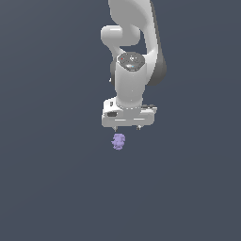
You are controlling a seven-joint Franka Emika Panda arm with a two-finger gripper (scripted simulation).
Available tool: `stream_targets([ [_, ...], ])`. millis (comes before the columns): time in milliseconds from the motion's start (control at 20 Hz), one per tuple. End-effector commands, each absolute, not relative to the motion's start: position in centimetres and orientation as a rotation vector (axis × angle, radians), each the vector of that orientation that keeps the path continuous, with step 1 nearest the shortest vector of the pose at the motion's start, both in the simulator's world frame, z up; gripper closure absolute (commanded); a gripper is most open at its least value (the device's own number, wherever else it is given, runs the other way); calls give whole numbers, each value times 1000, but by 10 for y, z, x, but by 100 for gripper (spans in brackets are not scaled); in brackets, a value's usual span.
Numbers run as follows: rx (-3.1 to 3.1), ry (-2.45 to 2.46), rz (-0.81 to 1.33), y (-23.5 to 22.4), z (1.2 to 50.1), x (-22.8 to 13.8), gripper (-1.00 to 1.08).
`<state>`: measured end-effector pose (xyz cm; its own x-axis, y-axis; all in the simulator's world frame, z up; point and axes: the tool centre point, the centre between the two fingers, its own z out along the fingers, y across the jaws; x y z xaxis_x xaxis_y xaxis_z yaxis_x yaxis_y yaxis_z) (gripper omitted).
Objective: Pick up the object and move it to a goal position.
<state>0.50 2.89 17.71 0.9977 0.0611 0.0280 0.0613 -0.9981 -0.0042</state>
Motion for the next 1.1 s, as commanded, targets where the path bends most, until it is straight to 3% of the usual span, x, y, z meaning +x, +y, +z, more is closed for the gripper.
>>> stream_targets([
  [0,-3135,-96,-44,29,177,5,-92],
  [650,-3162,-89,-65,27,187,8,-92],
  [1050,-3154,21,-47,18,166,8,-92],
])
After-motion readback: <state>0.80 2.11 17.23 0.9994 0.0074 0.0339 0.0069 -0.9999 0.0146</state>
